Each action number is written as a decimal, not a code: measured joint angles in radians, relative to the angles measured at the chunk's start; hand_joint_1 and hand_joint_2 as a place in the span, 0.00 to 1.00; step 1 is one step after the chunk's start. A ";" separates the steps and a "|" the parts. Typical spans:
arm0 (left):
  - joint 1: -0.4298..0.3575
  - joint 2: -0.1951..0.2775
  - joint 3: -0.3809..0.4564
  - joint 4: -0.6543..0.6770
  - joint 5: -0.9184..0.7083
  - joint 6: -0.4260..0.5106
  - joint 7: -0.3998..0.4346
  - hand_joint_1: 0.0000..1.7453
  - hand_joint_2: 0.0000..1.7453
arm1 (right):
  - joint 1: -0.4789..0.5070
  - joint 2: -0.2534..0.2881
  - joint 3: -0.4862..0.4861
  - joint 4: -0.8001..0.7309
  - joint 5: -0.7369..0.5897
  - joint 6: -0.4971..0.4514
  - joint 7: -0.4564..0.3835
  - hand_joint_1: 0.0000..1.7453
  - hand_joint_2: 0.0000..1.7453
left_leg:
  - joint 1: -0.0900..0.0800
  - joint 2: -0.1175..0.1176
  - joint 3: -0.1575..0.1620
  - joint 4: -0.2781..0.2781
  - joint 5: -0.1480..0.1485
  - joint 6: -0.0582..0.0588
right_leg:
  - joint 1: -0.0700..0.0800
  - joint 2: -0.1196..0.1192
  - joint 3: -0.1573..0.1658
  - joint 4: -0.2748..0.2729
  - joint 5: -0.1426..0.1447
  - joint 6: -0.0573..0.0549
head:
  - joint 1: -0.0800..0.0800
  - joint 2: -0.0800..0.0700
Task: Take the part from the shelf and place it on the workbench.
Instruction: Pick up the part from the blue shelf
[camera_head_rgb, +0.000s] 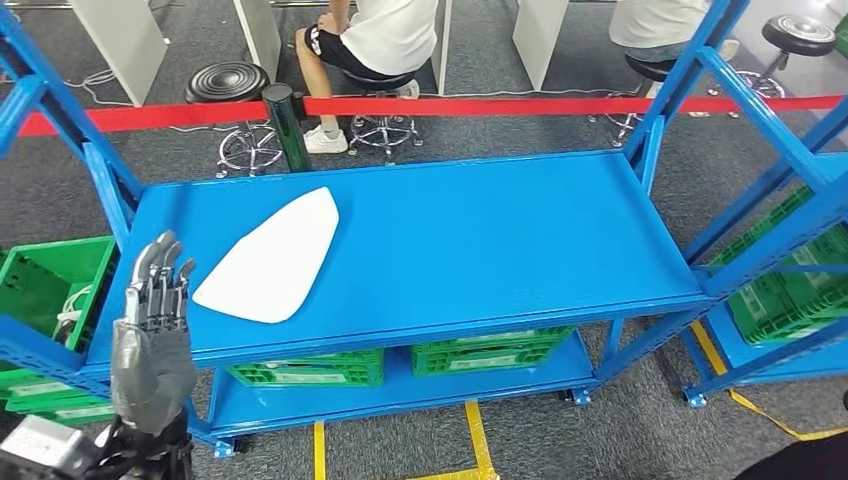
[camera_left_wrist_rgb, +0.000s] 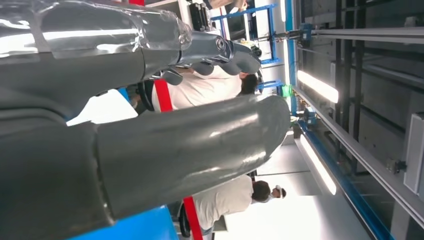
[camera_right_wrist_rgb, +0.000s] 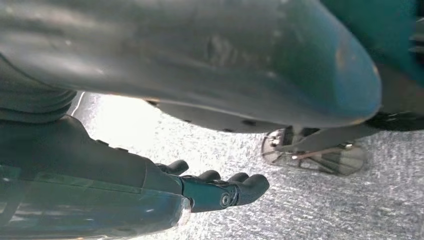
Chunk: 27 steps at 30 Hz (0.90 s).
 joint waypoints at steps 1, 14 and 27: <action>0.000 0.000 0.000 0.001 -0.003 0.000 0.001 0.00 0.00 | 0.001 0.000 0.000 0.000 0.000 0.000 0.001 0.00 0.00 | 0.000 -0.003 0.004 0.000 -0.002 -0.001 | 0.000 0.000 0.010 -0.031 0.030 -0.003 | 0.005 0.000; -0.003 0.000 -0.002 0.004 -0.021 0.000 0.015 0.00 0.00 | -0.003 0.002 0.000 0.001 -0.004 0.000 0.006 0.00 0.00 | 0.000 -0.004 -0.136 0.281 -0.144 -0.052 | 0.003 -0.002 0.136 -0.302 0.134 -0.057 | -0.014 0.000; -0.015 0.000 -0.004 0.010 -0.034 -0.028 0.099 0.00 0.75 | -0.005 0.005 0.000 0.001 -0.007 0.004 0.006 0.00 0.00 | -0.006 -0.006 -0.039 0.014 0.021 -0.030 | 0.007 0.009 0.177 -0.307 0.097 -0.054 | -0.022 0.000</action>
